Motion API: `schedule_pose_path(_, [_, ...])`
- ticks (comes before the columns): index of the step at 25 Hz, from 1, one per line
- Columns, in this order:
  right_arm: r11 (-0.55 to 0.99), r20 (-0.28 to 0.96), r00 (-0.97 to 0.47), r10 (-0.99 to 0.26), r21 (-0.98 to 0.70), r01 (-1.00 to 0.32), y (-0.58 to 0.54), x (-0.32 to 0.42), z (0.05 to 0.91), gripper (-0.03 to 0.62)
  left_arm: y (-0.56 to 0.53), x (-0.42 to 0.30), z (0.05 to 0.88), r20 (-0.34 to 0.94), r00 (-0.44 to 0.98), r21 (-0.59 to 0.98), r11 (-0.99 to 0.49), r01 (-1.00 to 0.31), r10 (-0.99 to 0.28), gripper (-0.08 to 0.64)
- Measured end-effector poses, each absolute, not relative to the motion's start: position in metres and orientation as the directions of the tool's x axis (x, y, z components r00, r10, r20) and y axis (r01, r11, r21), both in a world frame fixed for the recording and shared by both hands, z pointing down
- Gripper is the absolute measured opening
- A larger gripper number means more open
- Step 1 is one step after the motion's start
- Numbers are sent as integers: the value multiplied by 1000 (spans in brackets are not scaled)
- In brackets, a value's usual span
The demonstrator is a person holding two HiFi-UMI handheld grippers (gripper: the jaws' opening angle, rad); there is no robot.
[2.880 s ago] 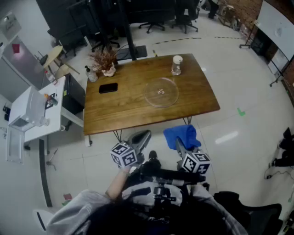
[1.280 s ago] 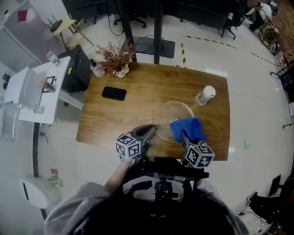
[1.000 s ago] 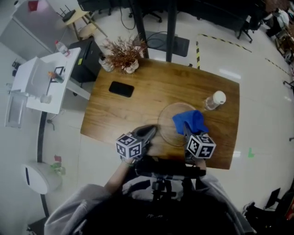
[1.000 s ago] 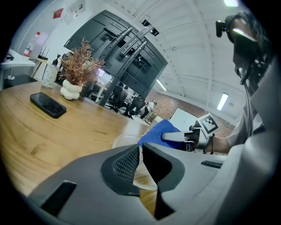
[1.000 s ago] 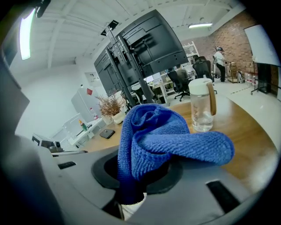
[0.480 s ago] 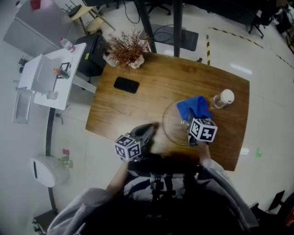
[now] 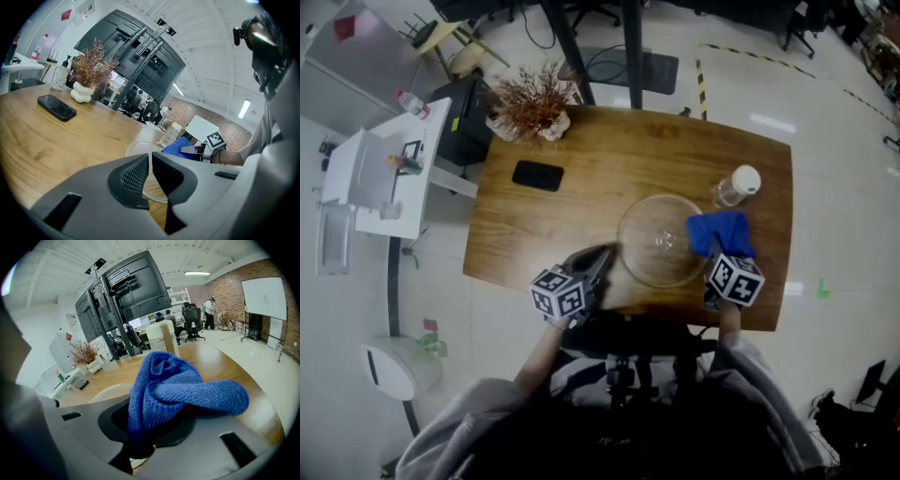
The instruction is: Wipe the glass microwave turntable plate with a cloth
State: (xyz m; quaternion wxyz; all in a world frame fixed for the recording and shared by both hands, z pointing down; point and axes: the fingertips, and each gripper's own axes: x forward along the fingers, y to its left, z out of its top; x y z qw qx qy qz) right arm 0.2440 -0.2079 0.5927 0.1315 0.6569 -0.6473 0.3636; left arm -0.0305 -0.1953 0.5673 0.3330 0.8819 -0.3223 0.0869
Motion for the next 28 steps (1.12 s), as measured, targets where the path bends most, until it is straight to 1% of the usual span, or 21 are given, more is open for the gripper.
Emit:
schedule_pose_path(3, [-133, 641, -89, -762, -290, -948, -201, 247, 590, 81, -195, -24, 571, 368, 791, 533, -586, -610, -488, 11])
schedule_pose_path(6, [-82, 612, -119, -782, -290, -953, -205, 231, 577, 81, -196, -19, 573, 366, 801, 536, -596, -598, -474, 11])
schedule_pose_path(10, [43, 590, -211, -780, -286, -957, -219, 184, 565, 81, -195, -15, 574, 367, 808, 538, -604, -589, -461, 11])
schedule_pose_path(16, [266, 579, -367, -728, -255, -930, -247, 92, 563, 81, -191, -17, 575, 369, 810, 539, -605, -586, -455, 11])
schedule_pose_path(19, [323, 594, -390, -703, -222, -920, -254, 62, 571, 81, -191, -21, 575, 368, 807, 538, -601, -590, -462, 11])
schedule_pose_path(23, [312, 625, -359, -693, -189, -931, -252, 60, 582, 81, -190, -19, 574, 366, 809, 541, -602, -587, -460, 11])
schedule_pose_path(28, [201, 645, -281, -710, -197, -960, -241, 105, 589, 81, -189, -17, 575, 366, 815, 550, -602, -579, -449, 11])
